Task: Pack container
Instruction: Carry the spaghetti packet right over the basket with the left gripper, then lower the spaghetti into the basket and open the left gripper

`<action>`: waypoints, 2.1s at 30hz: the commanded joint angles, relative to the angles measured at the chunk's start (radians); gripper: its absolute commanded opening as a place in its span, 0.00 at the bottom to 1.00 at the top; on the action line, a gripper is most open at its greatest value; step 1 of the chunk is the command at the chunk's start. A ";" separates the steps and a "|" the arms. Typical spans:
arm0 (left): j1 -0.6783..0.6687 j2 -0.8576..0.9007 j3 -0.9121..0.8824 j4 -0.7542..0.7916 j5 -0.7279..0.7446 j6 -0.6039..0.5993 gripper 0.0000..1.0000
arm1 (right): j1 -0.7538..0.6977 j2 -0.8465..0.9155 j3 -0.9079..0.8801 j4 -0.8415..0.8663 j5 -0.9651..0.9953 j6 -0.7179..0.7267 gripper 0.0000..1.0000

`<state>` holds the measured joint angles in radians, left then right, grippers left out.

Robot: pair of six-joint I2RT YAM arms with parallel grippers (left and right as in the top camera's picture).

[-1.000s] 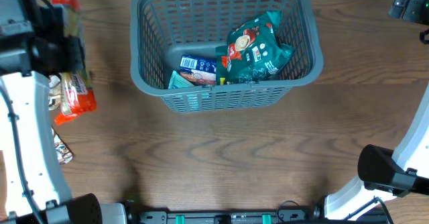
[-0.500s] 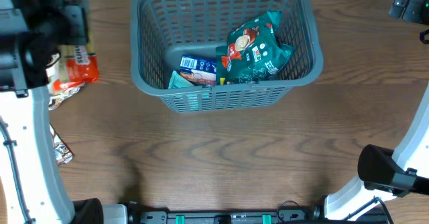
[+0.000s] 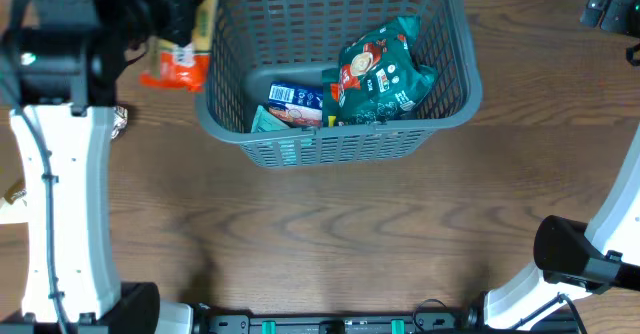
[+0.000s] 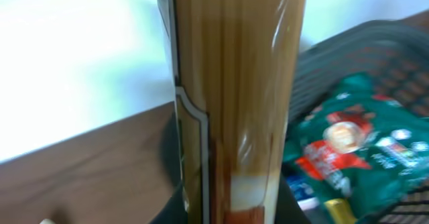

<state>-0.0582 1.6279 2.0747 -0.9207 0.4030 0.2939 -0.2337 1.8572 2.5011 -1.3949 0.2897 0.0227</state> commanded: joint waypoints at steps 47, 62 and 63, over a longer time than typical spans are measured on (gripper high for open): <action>-0.246 0.280 0.040 -0.322 0.251 0.486 0.06 | -0.007 -0.023 0.011 -0.001 0.013 0.014 0.99; -0.308 0.397 0.035 -0.380 0.229 0.589 0.06 | -0.007 -0.023 0.011 -0.002 0.013 0.014 0.99; -0.310 0.399 0.034 -0.379 0.229 0.595 0.06 | -0.007 -0.023 0.011 -0.001 0.013 0.014 0.99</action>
<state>-0.3626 2.0525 2.0747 -1.2999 0.5934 0.8513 -0.2337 1.8572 2.5011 -1.3949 0.2897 0.0227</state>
